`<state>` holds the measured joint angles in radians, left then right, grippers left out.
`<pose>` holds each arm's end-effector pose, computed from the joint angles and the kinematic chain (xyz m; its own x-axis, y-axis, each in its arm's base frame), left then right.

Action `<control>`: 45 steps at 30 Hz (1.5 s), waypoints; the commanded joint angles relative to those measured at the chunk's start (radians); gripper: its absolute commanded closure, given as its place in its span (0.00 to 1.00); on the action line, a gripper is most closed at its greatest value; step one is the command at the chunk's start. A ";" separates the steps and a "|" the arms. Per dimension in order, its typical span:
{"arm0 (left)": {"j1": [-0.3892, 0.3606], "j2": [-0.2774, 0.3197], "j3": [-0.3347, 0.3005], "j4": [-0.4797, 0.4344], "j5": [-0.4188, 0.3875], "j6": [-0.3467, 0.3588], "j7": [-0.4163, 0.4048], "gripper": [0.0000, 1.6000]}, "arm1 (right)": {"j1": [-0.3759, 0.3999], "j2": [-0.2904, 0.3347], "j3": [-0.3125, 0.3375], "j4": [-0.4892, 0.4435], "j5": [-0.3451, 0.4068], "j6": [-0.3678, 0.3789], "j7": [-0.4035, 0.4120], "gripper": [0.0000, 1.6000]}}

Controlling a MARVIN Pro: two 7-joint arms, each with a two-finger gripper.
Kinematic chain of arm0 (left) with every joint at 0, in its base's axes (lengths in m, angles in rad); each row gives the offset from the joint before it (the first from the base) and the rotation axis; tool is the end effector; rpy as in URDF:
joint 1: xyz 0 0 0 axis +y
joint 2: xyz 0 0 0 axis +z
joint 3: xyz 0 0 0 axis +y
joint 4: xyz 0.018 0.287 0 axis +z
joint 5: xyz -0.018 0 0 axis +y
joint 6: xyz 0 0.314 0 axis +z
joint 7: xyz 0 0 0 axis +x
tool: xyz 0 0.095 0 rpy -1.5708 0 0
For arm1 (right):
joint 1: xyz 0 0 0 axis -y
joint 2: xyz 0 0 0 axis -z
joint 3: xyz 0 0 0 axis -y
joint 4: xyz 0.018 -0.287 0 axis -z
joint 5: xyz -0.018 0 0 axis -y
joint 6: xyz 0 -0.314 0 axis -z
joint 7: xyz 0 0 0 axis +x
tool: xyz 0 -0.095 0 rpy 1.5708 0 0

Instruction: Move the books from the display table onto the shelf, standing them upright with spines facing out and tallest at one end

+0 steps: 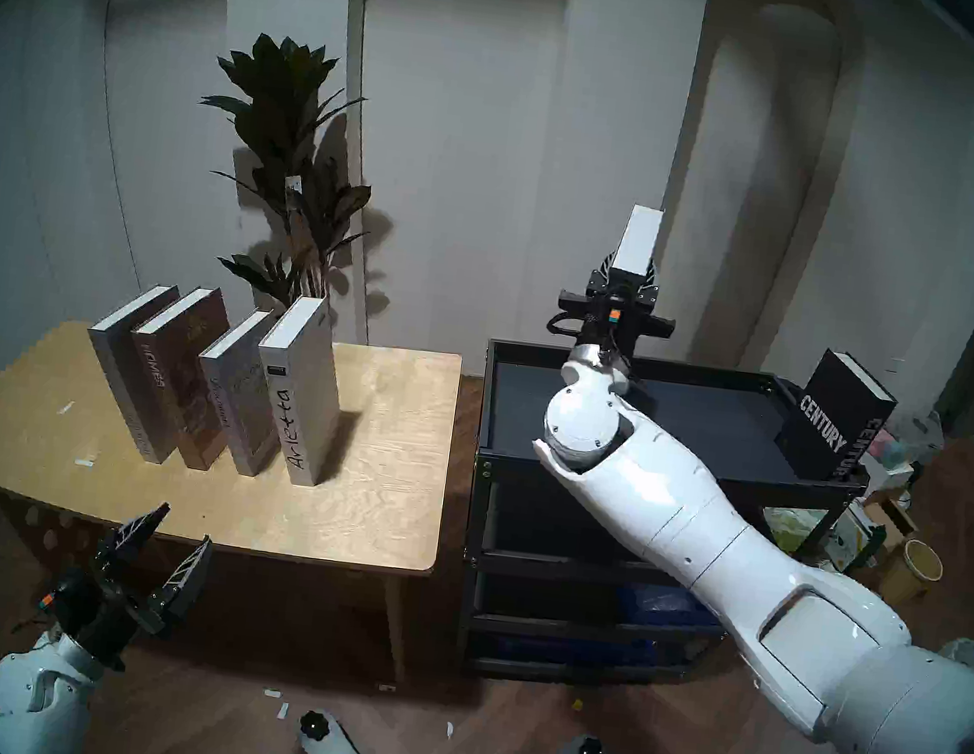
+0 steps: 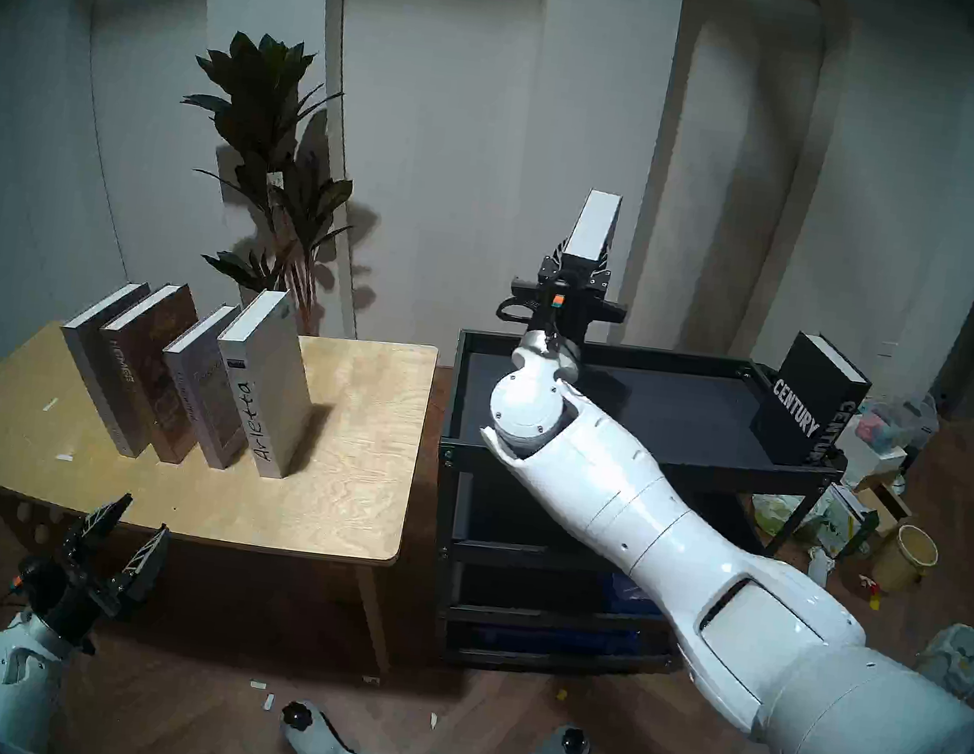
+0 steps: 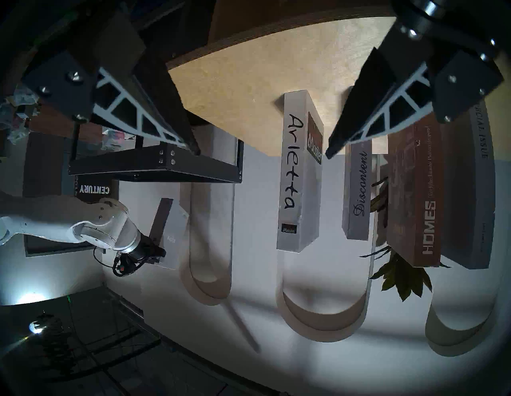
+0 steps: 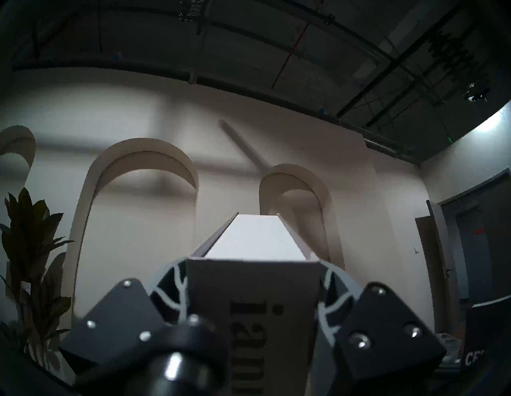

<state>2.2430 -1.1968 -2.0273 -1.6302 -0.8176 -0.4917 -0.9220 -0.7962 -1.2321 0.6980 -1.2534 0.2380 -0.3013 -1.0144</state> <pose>0.1869 0.2052 -0.3337 -0.1648 0.1196 0.9790 -0.3928 -0.9185 0.0461 0.5367 0.0667 -0.1327 -0.5482 0.1928 0.8138 -0.3192 -0.9476 0.0095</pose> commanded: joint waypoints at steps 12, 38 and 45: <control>-0.005 0.001 0.000 -0.006 -0.001 -0.002 -0.002 0.00 | -0.038 0.239 0.078 -0.068 0.084 0.052 0.207 1.00; -0.008 0.001 0.000 -0.006 -0.001 -0.002 -0.004 0.00 | -0.180 0.539 0.185 -0.256 0.308 0.072 0.562 1.00; -0.008 0.001 0.000 -0.007 -0.001 -0.003 -0.005 0.00 | -0.246 0.624 0.231 -0.316 0.399 0.074 0.650 1.00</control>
<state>2.2355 -1.1966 -2.0271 -1.6249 -0.8176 -0.4917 -0.9242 -0.9952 -0.7096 0.8733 -1.5019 0.5775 -0.2191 -0.4246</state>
